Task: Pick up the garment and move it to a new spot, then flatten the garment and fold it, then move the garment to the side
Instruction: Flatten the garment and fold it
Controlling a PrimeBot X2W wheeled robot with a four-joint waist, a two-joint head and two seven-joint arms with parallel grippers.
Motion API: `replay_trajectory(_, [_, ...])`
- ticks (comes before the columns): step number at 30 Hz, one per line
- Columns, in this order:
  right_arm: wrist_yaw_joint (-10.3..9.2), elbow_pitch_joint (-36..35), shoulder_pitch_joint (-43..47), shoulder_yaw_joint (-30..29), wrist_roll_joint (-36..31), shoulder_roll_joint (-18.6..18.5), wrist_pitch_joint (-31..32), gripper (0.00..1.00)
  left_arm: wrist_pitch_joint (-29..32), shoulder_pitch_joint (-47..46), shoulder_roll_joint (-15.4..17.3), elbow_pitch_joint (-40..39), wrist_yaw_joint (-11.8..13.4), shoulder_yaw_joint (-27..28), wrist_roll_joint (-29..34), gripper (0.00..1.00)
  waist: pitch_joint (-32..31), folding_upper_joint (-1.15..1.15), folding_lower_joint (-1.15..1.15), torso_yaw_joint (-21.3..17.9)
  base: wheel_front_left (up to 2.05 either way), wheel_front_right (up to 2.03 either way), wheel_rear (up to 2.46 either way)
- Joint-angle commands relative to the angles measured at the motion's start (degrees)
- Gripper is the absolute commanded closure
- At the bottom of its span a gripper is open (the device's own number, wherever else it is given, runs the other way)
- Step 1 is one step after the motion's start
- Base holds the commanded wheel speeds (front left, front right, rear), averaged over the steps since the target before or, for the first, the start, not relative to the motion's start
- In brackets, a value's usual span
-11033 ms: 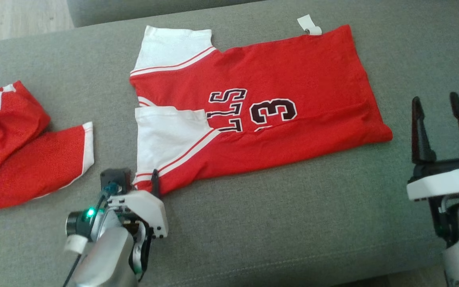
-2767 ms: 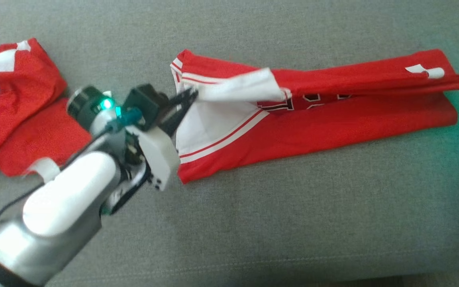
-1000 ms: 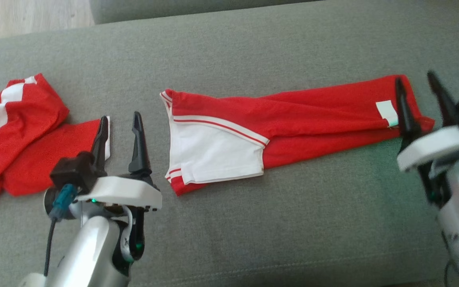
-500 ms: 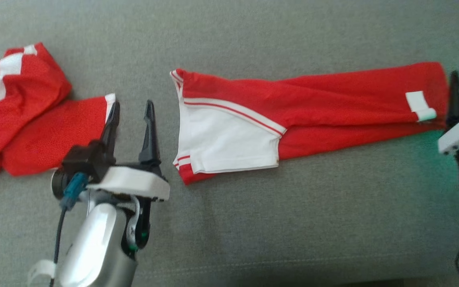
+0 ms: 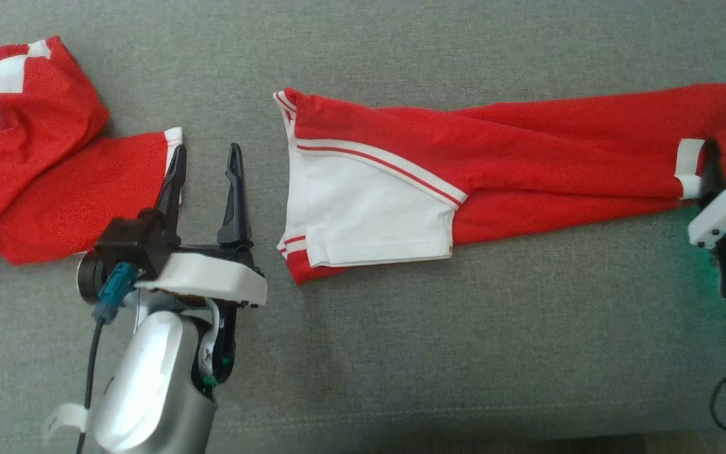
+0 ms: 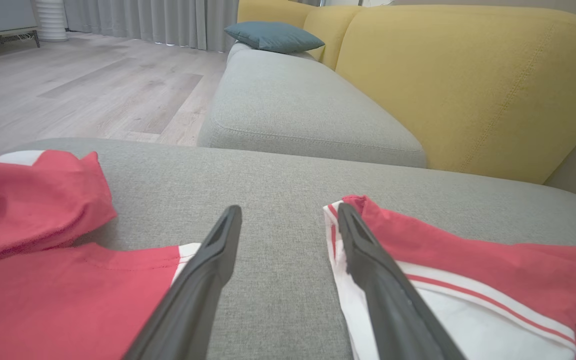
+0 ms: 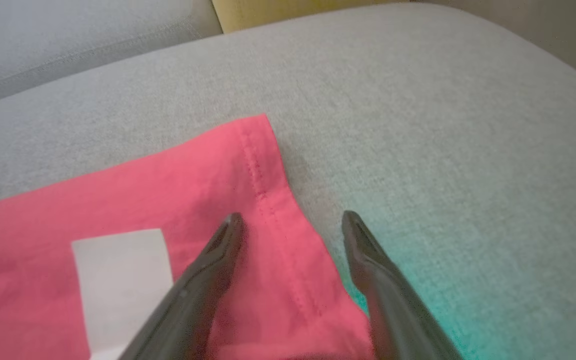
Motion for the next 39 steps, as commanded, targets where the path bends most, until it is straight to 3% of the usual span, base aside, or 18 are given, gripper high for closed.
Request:
replay_trajectory(1, [0.37, -1.1, -1.3, 1.3, 0.5, 0.2, 0.5, 0.00, -0.3, -2.1, 0.2, -1.5, -0.1, 2.3, 0.6, 0.00, 0.3, 0.00, 0.00, -0.3, 0.00, 0.00, 0.00])
replay_trajectory(19, [0.37, -4.4, 0.2, 7.8, 9.5, 1.6, 2.9, 0.00, -0.3, -4.3, 0.0, -1.7, -0.8, 4.4, 2.6, 0.00, 3.1, 0.00, 0.00, -3.3, 0.00, 0.00, 0.00])
replay_trajectory(20, [0.37, -4.5, 0.2, 8.0, 9.9, 1.6, 3.0, 0.60, -0.3, -4.3, 0.0, -1.6, -0.9, 4.5, 2.6, 0.00, 3.1, 0.00, 0.00, -3.4, 0.00, 0.00, 0.00])
replay_trajectory(21, [0.37, -4.6, 0.3, 8.2, 10.3, 1.5, 3.2, 1.00, -0.3, -4.4, 0.0, -1.6, -0.9, 4.6, 2.7, 0.00, 3.0, 0.00, 0.00, -3.4, 0.00, 0.00, 0.00])
replay_trajectory(30, [0.37, -2.4, 0.5, 6.9, 11.2, -2.8, 3.3, 1.00, -0.3, -3.4, 0.0, -1.5, -1.3, 5.5, 2.7, 0.00, 0.3, 0.00, 0.00, -3.1, 0.00, 0.00, 0.00])
replay_trajectory(35, [0.37, 2.8, -1.2, 1.0, 4.6, -7.0, -0.1, 1.00, -0.3, -2.3, 0.0, -2.0, -1.1, 5.7, 1.9, 0.00, -1.4, 0.00, 0.00, -2.9, 0.00, 0.00, 0.00])
replay_trajectory(39, [0.37, 5.9, -3.3, -3.8, -0.7, -7.0, -1.9, 1.00, -0.3, -1.5, 0.0, -2.3, -0.9, 5.7, 1.3, 0.00, -2.4, 0.00, 0.00, -2.8, 0.00, 0.00, 0.00])
